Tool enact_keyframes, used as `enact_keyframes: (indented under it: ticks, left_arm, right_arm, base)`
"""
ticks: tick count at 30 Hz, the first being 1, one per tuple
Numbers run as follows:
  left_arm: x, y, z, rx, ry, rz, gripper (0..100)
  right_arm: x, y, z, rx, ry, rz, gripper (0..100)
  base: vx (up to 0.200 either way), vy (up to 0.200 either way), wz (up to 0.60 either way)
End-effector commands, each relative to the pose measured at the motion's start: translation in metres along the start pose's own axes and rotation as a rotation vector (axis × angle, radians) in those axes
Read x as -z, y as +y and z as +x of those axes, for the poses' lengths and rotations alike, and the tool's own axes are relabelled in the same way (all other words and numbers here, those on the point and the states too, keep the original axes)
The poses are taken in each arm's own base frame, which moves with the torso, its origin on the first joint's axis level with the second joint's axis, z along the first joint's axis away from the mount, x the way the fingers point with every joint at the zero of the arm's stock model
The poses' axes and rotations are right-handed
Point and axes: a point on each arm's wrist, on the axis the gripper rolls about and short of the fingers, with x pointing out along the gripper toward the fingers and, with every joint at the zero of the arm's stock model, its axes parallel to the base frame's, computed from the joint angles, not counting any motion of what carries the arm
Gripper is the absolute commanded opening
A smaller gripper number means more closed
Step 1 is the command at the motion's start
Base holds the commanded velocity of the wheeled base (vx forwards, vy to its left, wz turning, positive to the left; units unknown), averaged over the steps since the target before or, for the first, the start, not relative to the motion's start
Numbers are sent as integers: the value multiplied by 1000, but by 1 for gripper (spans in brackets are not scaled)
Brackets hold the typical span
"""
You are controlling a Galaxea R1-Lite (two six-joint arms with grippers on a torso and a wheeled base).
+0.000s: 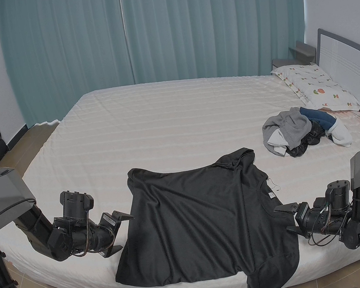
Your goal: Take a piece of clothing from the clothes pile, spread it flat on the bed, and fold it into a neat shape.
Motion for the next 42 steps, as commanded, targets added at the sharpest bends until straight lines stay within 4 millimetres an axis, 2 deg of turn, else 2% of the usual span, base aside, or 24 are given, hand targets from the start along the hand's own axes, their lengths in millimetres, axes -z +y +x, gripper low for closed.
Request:
enact_keyframes:
  ticks: [1, 10, 16, 20, 22, 26, 32, 42]
  left_arm:
    - [6, 5, -2, -21, 9, 26, 100]
    - [12, 13, -3, -70, -9, 47, 100]
    - [23, 36, -4, -194, -34, 262, 100]
    - [26, 41, -4, -214, -17, 296, 100]
    - [33, 44, 1, -245, -14, 318, 100]
    - [35, 51, 10, -310, -52, 327, 100]
    - [36, 52, 22, -296, -100, 352, 100]
    - [37, 52, 29, -297, -95, 422, 100]
  right_arm:
    - [2, -2, 1, 4, 11, 0, 100]
    - [3, -2, 2, 5, 16, -6, 100]
    - [3, -2, 2, 5, 16, -6, 100]
    - [3, -2, 2, 5, 16, -6, 100]
    - [3, -2, 2, 5, 16, -6, 100]
    - [3, -2, 2, 5, 16, -6, 100]
    - [3, -2, 2, 4, 16, -5, 100]
    - [3, -3, 3, 5, 14, -7, 100]
  base:
    - [-200, 0, 0]
    - [-22, 0, 0]
    - [0, 0, 0]
    - [0, 0, 0]
    - [0, 0, 0]
    - [0, 0, 0]
    - [0, 0, 0]
    - [0, 0, 0]
